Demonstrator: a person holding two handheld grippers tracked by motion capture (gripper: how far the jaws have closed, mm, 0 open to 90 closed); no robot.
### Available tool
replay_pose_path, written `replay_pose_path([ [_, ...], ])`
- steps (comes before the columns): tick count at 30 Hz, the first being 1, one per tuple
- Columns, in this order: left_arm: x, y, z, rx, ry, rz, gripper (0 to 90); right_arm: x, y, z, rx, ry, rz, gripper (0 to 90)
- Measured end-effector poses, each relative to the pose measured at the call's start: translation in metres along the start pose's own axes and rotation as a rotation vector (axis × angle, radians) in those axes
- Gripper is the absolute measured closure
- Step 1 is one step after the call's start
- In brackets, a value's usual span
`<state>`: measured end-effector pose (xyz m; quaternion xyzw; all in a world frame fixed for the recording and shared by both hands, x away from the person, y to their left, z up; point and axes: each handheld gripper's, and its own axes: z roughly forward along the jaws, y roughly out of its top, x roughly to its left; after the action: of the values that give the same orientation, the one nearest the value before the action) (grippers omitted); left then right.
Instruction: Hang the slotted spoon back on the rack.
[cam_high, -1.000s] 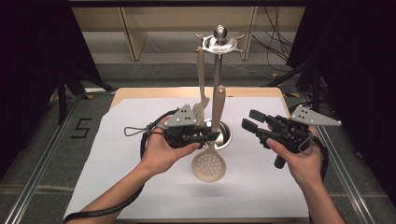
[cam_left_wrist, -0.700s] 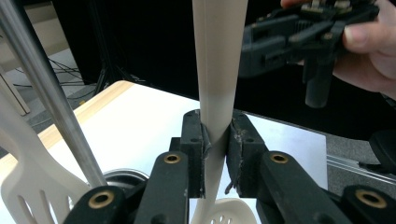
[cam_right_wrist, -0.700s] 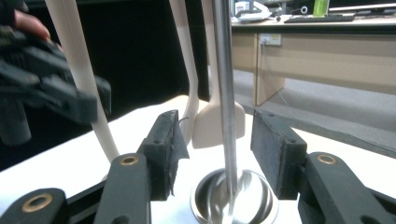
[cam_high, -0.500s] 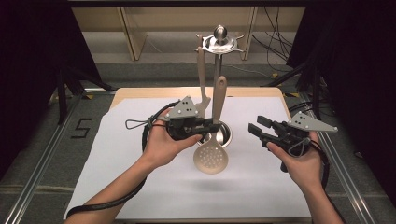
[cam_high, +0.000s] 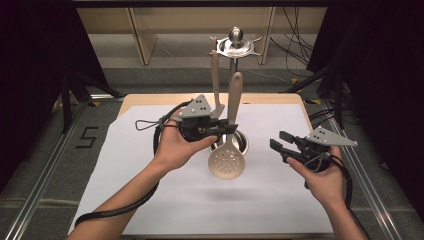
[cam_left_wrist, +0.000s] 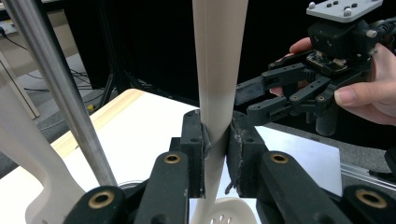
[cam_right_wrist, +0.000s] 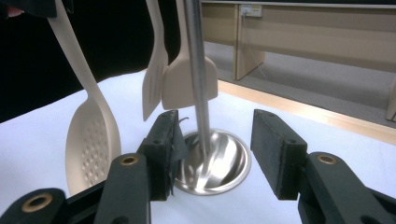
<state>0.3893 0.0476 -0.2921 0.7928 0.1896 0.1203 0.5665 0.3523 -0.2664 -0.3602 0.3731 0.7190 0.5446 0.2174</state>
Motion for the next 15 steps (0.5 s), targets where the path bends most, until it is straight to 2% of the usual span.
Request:
replay_pose_path([
  [6,0.0036,0.0038,0.0015,-0.006,0.008,-0.004,77.6,-0.0022,0.0004,-0.0038,0.011,-0.02,0.008,52.6],
  [8,0.0049,0.0047,0.0019,-0.006,0.009,-0.008,77.7,-0.0042,0.001,-0.0023,-0.016,-0.033,-0.021,52.5],
  [10,0.0067,0.0055,0.0025,-0.007,0.008,-0.003,77.7,-0.0025,0.002,-0.0036,0.011,-0.024,0.006,52.4],
  [13,0.0084,0.0072,0.0027,-0.012,0.009,0.0,77.7,-0.0022,0.002,-0.0025,0.001,-0.016,0.002,52.4],
  [14,0.0091,0.008,0.0029,-0.013,0.01,0.0,77.7,-0.0039,0.0025,-0.0025,-0.006,-0.034,-0.033,52.4],
  [15,0.0097,0.0086,0.0031,-0.013,0.008,0.0,77.7,-0.0038,0.0025,-0.0019,-0.018,-0.042,-0.041,52.3],
])
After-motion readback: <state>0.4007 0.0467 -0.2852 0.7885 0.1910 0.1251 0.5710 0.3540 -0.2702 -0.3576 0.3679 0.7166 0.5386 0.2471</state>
